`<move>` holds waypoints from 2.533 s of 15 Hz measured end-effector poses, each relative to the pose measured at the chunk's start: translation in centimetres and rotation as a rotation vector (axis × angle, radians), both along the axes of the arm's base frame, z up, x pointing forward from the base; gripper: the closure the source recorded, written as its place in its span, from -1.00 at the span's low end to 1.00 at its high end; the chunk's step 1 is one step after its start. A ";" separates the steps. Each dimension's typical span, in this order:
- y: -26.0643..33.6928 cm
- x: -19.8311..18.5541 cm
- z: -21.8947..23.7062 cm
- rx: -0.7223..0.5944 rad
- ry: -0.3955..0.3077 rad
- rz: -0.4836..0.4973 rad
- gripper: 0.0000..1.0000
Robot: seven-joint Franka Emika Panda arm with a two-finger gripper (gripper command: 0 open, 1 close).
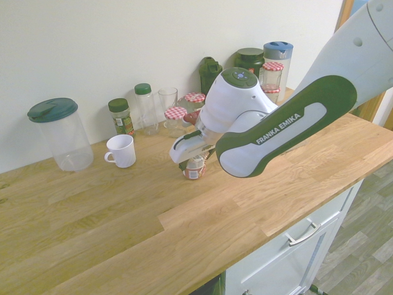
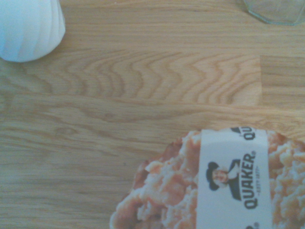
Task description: Put the cereal into the container
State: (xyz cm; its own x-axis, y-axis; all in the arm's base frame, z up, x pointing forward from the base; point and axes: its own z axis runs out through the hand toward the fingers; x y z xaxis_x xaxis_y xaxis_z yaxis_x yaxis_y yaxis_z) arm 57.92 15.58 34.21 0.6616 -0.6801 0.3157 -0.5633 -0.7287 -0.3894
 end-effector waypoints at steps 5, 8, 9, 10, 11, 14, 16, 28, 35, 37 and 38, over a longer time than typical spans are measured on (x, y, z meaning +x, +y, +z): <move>-3.1 -0.6 3.4 0.020 -0.072 -0.032 1.00; -8.4 -2.5 11.2 0.059 -0.190 -0.093 1.00; -11.2 -3.5 13.1 0.059 -0.218 -0.121 1.00; -14.3 -4.4 14.1 0.051 -0.230 -0.152 1.00; -17.6 -4.9 13.9 0.044 -0.224 -0.186 1.00; -25.2 -5.0 9.5 0.024 -0.160 -0.252 1.00; -27.2 -4.1 6.7 0.023 -0.129 -0.268 1.00; -27.0 -1.4 0.6 0.000 -0.022 -0.237 -1.00; -28.2 -1.7 0.5 -0.005 -0.006 -0.235 -1.00; -27.8 -1.7 0.4 -0.020 0.012 -0.209 -1.00; -27.7 -1.8 0.3 -0.035 0.034 -0.193 -1.00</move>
